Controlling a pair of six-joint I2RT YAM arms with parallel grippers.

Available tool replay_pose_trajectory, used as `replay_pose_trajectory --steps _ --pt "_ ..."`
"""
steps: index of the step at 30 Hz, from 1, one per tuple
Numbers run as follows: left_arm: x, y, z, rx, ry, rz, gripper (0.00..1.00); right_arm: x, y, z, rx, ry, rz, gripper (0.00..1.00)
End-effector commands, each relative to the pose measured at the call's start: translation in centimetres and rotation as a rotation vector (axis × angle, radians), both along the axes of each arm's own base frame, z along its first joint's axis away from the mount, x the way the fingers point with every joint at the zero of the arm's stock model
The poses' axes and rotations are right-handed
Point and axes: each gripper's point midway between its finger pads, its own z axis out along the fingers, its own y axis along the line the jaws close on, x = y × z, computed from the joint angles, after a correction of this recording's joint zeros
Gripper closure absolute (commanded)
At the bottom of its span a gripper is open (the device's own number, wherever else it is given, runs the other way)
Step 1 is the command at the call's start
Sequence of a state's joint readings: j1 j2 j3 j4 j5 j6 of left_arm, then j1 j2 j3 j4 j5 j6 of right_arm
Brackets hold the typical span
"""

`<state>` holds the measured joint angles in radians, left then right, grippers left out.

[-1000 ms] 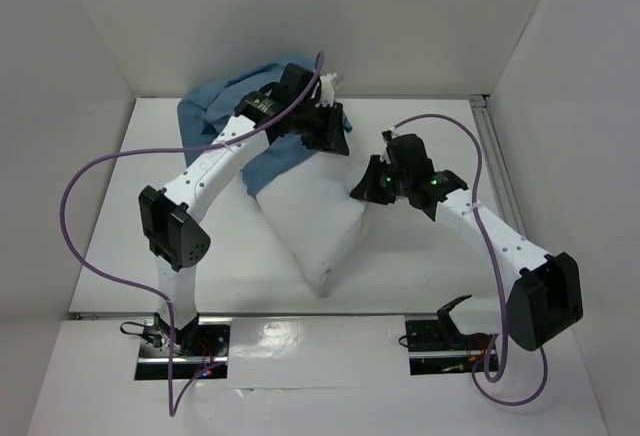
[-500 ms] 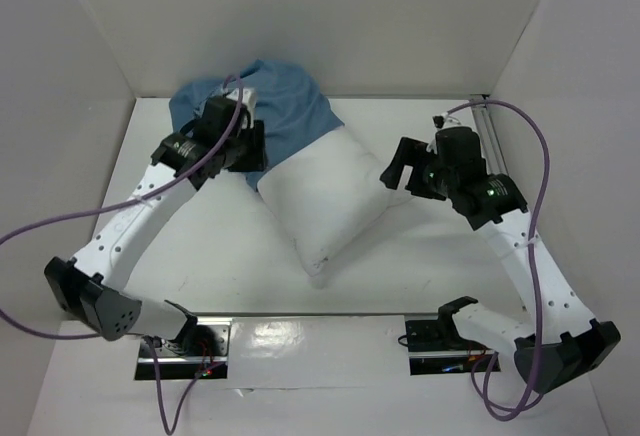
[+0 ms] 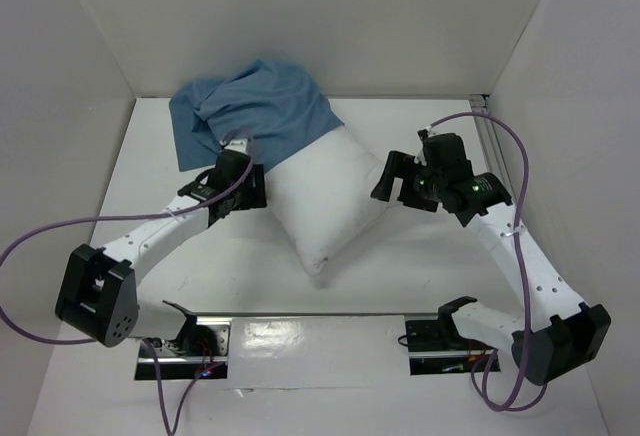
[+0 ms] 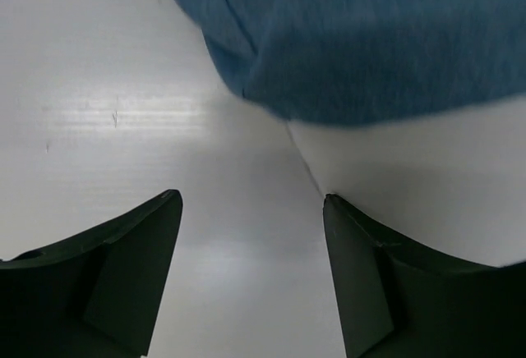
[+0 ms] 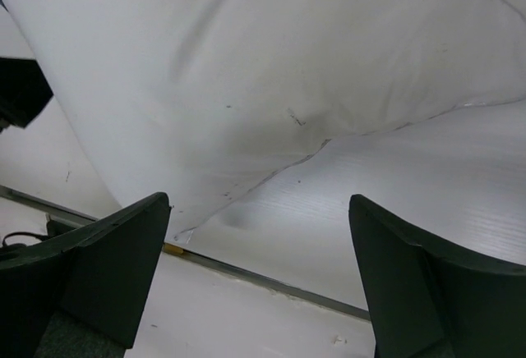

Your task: Put the pillow into the pillowcase

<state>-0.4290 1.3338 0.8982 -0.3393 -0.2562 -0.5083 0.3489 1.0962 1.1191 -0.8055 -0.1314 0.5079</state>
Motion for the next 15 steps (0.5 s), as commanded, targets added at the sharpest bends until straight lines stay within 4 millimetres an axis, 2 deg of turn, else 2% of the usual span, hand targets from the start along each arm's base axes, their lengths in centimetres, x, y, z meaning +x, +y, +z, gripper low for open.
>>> replay_pose_trajectory --steps 1,5,6,7,8,15 --pt "5.1 -0.1 2.5 -0.075 -0.137 0.073 0.19 0.1 0.5 0.3 0.03 -0.008 0.014 0.03" --pt "7.1 -0.7 2.2 -0.1 -0.148 0.07 0.25 0.2 0.5 0.1 0.027 0.001 0.014 0.03" --pt "7.2 -0.2 1.7 -0.095 -0.137 0.081 0.28 0.2 0.5 0.1 0.027 0.001 0.014 0.03" --pt "8.1 -0.2 2.5 -0.081 -0.159 0.086 0.29 0.2 0.5 0.1 0.027 0.001 0.014 0.03" --pt "8.6 0.3 2.0 -0.069 -0.152 0.104 0.29 0.2 0.6 0.1 0.033 0.004 0.008 0.03" --pt "9.4 1.9 2.3 -0.046 -0.158 0.142 0.43 -0.1 0.3 -0.5 0.025 0.026 -0.005 0.02"
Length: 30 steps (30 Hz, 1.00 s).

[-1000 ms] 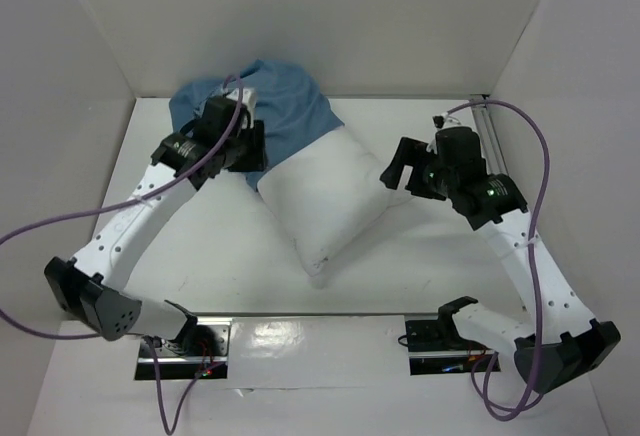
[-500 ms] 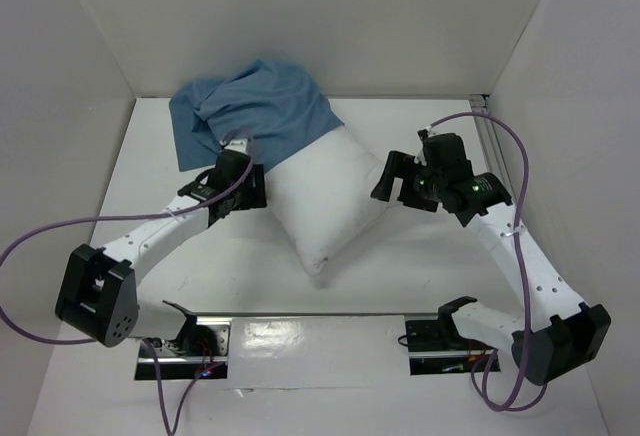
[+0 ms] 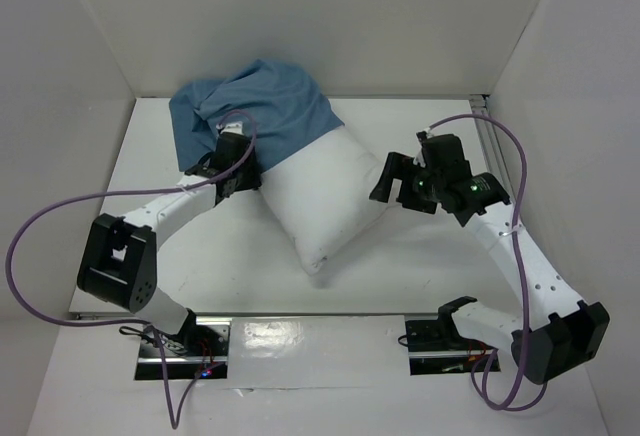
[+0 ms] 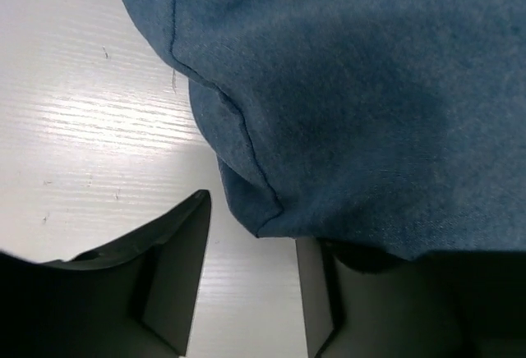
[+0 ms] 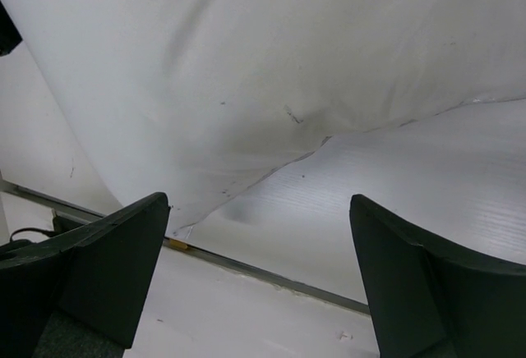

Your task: Put the pillow into the pillowcase

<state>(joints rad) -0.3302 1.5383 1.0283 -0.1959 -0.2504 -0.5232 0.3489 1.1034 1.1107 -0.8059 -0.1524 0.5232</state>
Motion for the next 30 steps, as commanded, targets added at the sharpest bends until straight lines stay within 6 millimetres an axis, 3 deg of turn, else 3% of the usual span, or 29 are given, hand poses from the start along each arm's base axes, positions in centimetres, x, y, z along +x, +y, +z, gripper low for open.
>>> replay_pose_trajectory --steps 1,4,9,13,18,19,21,24,27,29,30 --pt "2.4 0.8 2.4 -0.002 -0.096 0.039 0.47 0.0 -0.1 -0.4 0.004 0.008 -0.009 0.02" --pt "2.5 1.1 2.6 -0.007 -0.092 0.041 0.65 -0.1 0.1 -0.4 0.013 0.012 -0.001 0.02" --pt "2.8 0.9 2.6 0.002 -0.065 0.041 1.0 -1.5 2.0 -1.0 0.04 0.063 0.188 0.0" --pt "2.3 0.9 3.2 -0.008 -0.069 0.032 1.0 -4.7 5.9 -0.6 0.148 0.106 0.409 0.0" --pt "0.3 -2.1 4.7 -0.059 -0.102 -0.068 1.0 -6.2 9.7 -1.8 0.178 0.093 0.412 0.0" --pt "-0.3 -2.7 4.6 -0.06 -0.1 -0.086 1.0 -6.6 10.2 -2.9 0.19 0.136 0.365 0.0" --pt "-0.6 -3.1 5.5 -0.068 -0.121 -0.099 1.0 -6.8 12.3 -2.7 0.221 0.076 0.369 0.0" --pt "-1.2 -3.7 4.9 -0.056 -0.103 -0.115 1.0 -7.6 14.3 -3.8 0.214 0.074 0.34 0.0" --pt "-1.5 -4.4 5.5 -0.06 -0.111 -0.133 1.0 -7.2 15.8 -5.5 0.155 0.053 0.291 0.0" --pt "-1.9 -4.7 5.3 -0.057 -0.102 -0.144 1.0 -5.7 16.2 -6.7 0.118 0.022 0.234 0.0" --pt "-2.1 -4.8 5.2 -0.037 -0.098 -0.152 1.0 -5.2 16.0 -7.3 0.092 0.014 0.209 0.14"
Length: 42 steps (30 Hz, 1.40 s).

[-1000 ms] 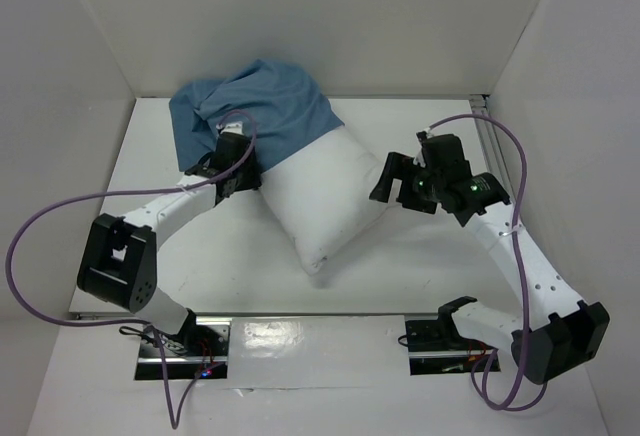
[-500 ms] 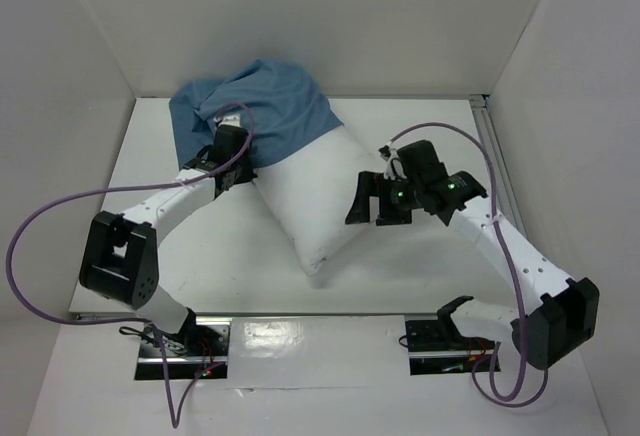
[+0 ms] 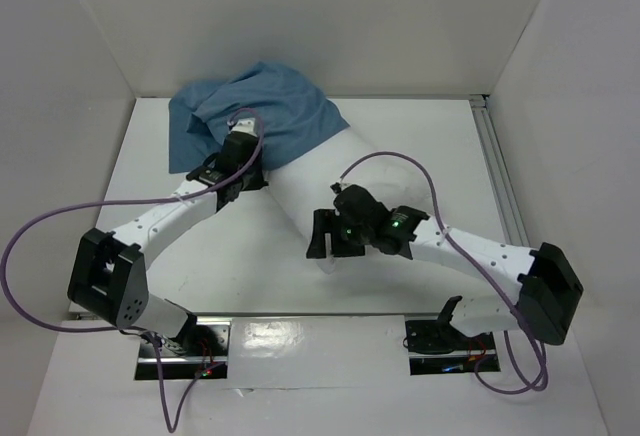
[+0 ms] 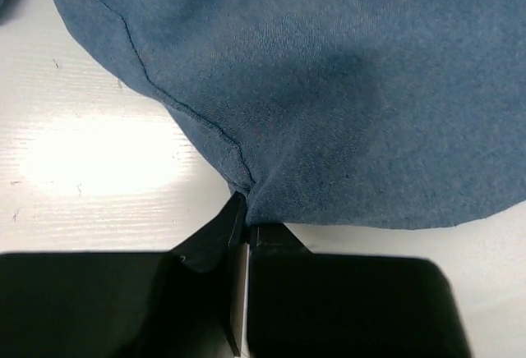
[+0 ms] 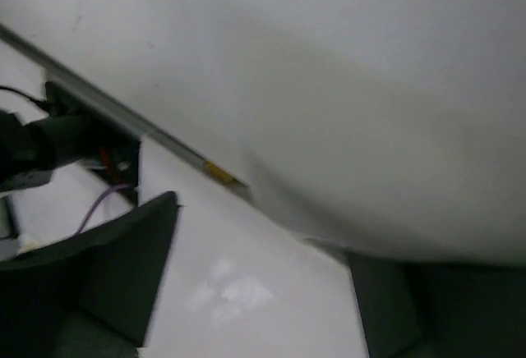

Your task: Put the pillow into the pillowcase

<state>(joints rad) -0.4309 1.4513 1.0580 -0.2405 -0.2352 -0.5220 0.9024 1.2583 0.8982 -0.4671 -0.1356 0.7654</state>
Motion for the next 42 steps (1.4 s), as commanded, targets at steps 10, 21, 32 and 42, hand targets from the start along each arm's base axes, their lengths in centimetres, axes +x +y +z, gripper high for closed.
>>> replay_pose_trajectory --steps 10,21,32,42 --pt "-7.3 -11.7 17.5 -0.337 -0.23 -0.468 1.0 13.2 -0.4 16.6 0.19 -0.48 -0.367 1.0" --pt "-6.5 -18.0 23.1 -0.535 -0.204 -0.66 1.0 18.4 -2.6 12.6 0.186 -0.45 -0.41 1.0" --pt "-17.6 -16.2 39.9 -0.652 -0.512 -0.838 1.0 14.1 -5.5 19.1 0.214 -0.547 -0.361 1.0" --pt "-17.2 -13.8 37.3 -0.537 -0.365 -0.703 1.0 2.7 -10.7 17.0 0.096 -0.385 -0.267 1.0"
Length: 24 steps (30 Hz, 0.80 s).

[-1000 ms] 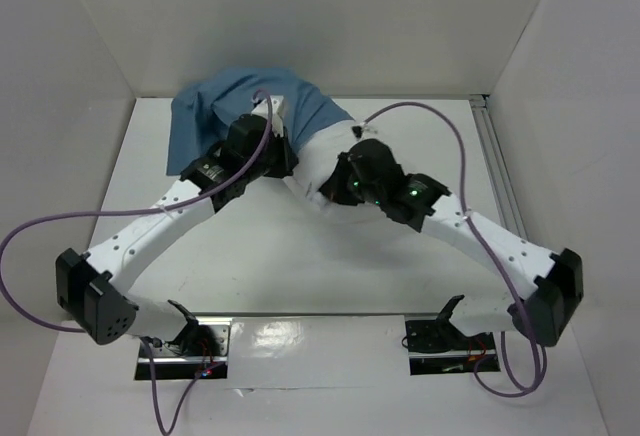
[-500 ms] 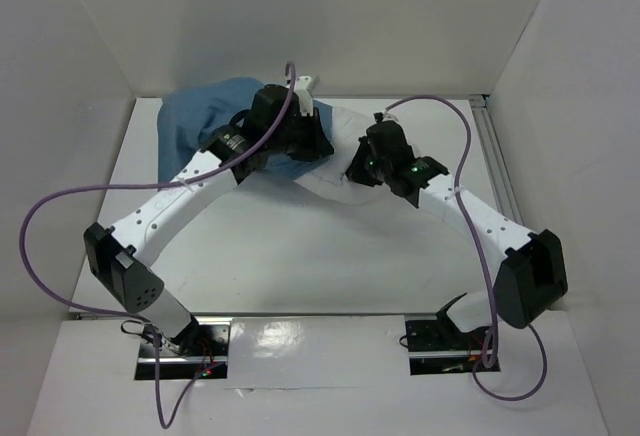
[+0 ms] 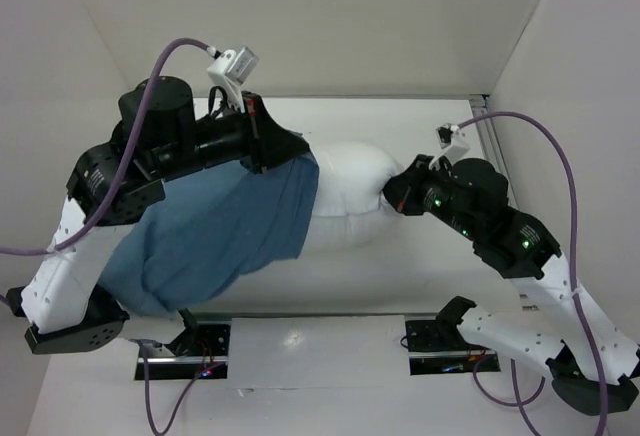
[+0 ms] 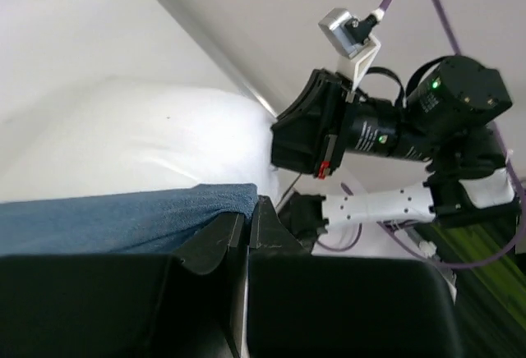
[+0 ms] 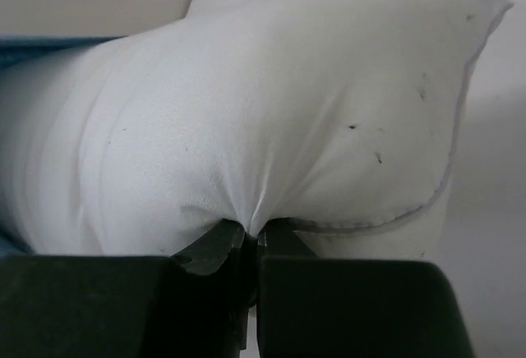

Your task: Put the pillow into the pillowcase

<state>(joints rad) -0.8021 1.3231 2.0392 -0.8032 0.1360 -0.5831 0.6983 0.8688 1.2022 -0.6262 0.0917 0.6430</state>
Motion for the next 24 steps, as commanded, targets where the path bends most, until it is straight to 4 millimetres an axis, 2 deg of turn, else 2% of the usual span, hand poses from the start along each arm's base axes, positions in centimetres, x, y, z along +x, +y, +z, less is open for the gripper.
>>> replay_pose_trajectory --steps 1,2,3,5,6,8,9,10,11,12,13,14,15,16,18,19,20,21,22,24 --pt "1.2 -1.7 0.4 -0.001 -0.001 -0.004 1.0 -3.1 -1.3 -4.9 -0.151 0.189 0.05 1.0" --pt "2.7 -2.1 -1.8 0.069 0.049 0.017 1.0 -3.5 -1.4 -5.7 -0.184 0.227 0.068 1.0" --pt "3.7 -2.1 -2.8 0.102 0.064 0.037 1.0 -4.2 -1.4 -5.6 -0.194 0.255 0.09 1.0" --pt "6.1 -1.8 -4.5 0.152 0.089 0.077 1.0 -5.1 -1.7 -6.9 -0.251 0.345 0.108 1.0" --pt "8.2 -2.4 -6.6 0.199 0.119 0.099 1.0 -5.4 -1.9 -6.8 -0.261 0.378 0.101 1.0" --pt "11.9 -1.6 -8.6 0.239 0.147 0.155 1.0 -4.1 -1.8 -7.9 -0.319 0.428 0.048 0.99" --pt "14.7 -2.3 -12.1 0.294 0.202 0.171 1.0 -2.7 -1.5 -7.7 -0.336 0.398 0.028 0.95" --pt "16.5 -2.3 -13.4 0.315 0.209 0.184 1.0 -1.8 -0.9 -8.0 -0.354 0.382 0.043 0.91" --pt "19.0 -1.3 -15.4 0.356 0.227 0.249 1.0 -0.1 -1.0 -8.3 -0.385 0.366 0.01 0.83" --pt "20.5 -1.2 -16.6 0.391 0.226 0.29 0.99 3.0 -1.2 -9.1 -0.474 0.353 -0.081 0.6" --pt "22.4 -0.9 -19.8 0.454 0.265 0.329 0.92 4.8 -1.1 -9.2 -0.512 0.333 -0.128 0.44" --pt "23.2 -0.4 -20.5 0.483 0.269 0.368 0.83 6.7 -1.7 -9.3 -0.548 0.326 -0.198 0.26" --pt "23.6 -0.3 -20.0 0.494 0.243 0.371 0.58 10.2 -3.0 -9.6 -0.598 0.327 -0.29 0.2" --pt "23.6 -0.3 -20.0 0.495 0.243 0.371 0.47 12.6 -3.4 -9.4 -0.572 0.308 -0.319 0.13" --pt "22.9 0.2 -17.3 0.478 0.171 0.391 0.31 16.5 -5.4 -10.4 -0.547 0.334 -0.368 0.09" --pt "22.7 0.6 -15.9 0.457 0.142 0.408 0.18 19.3 -7.7 -10.1 -0.46 0.325 -0.4 0.08" --pt "22.0 0.3 -14.1 0.433 0.093 0.396 0.13 20.6 -9.2 -10.5 -0.423 0.34 -0.417 0.08" --pt "21.4 1.2 -11.4 0.395 0.035 0.44 0.09 21.6 -10.6 -10.9 -0.394 0.352 -0.437 0.08" --pt "20.9 1.9 -10.2 0.382 0.016 0.461 0.06 23.0 -12.9 -11.1 -0.343 0.373 -0.459 0.08" --pt "20.4 2.9 -8.1 0.352 -0.023 0.501 0.06 23.6 -14.4 -10.9 -0.293 0.38 -0.462 0.08"
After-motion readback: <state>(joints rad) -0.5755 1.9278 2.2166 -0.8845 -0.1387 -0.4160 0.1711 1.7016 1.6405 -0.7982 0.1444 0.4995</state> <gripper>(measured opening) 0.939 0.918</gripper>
